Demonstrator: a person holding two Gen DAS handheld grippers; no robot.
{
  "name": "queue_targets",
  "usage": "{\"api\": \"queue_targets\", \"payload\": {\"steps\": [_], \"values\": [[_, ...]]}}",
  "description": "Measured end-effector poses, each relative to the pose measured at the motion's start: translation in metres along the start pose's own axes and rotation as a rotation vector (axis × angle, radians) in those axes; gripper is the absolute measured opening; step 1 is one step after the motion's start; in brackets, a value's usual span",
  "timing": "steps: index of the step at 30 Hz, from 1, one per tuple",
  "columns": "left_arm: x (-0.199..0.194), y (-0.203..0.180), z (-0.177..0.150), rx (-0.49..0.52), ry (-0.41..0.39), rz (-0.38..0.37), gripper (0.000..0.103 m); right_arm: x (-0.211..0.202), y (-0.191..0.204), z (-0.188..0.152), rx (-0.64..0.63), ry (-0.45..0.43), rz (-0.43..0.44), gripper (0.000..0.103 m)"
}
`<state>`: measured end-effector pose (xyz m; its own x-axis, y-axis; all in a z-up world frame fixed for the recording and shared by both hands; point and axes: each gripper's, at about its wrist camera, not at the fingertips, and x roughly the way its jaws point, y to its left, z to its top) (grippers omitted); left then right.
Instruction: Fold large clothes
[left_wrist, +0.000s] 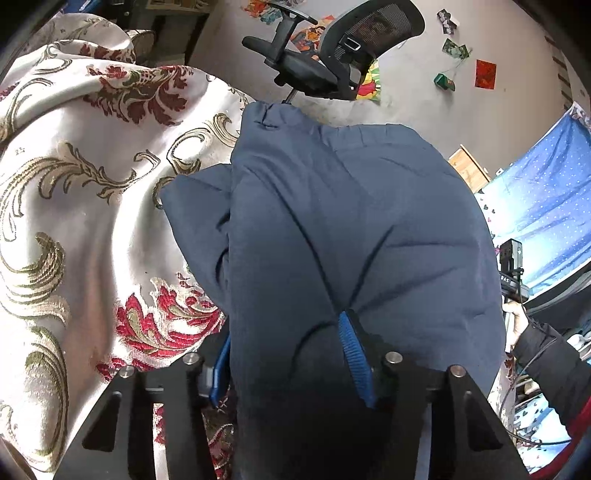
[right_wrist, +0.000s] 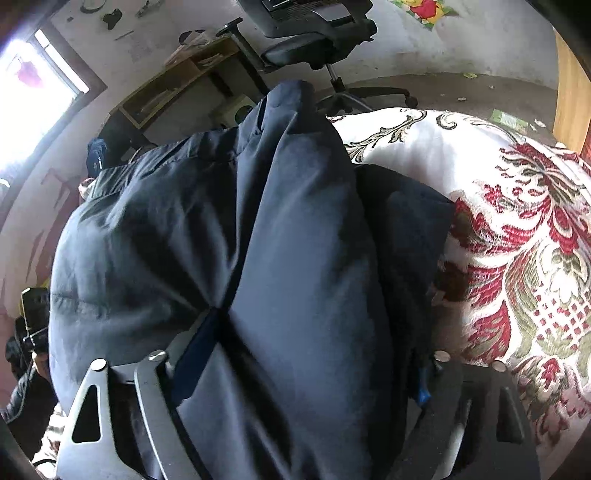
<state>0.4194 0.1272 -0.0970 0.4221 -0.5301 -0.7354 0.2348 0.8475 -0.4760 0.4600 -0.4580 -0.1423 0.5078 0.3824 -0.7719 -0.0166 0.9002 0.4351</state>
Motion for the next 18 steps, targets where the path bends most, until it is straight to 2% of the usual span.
{"api": "queue_targets", "payload": {"steps": [5,12,14,18], "values": [[0.0,0.001,0.002,-0.014,-0.009,0.01,0.043,-0.003,-0.002,-0.006,0.027,0.001,0.026,0.063],[-0.002,-0.003,0.004,-0.017,-0.013,0.031,0.033,-0.007,0.004,-0.011,0.035,-0.005,0.025,0.05],[-0.003,-0.005,0.004,-0.014,-0.019,0.046,0.03,-0.011,0.007,-0.014,0.015,-0.018,0.022,0.041],[-0.004,-0.012,0.002,-0.008,-0.032,0.083,0.026,-0.022,0.012,-0.017,0.002,-0.045,0.017,0.032]]}}
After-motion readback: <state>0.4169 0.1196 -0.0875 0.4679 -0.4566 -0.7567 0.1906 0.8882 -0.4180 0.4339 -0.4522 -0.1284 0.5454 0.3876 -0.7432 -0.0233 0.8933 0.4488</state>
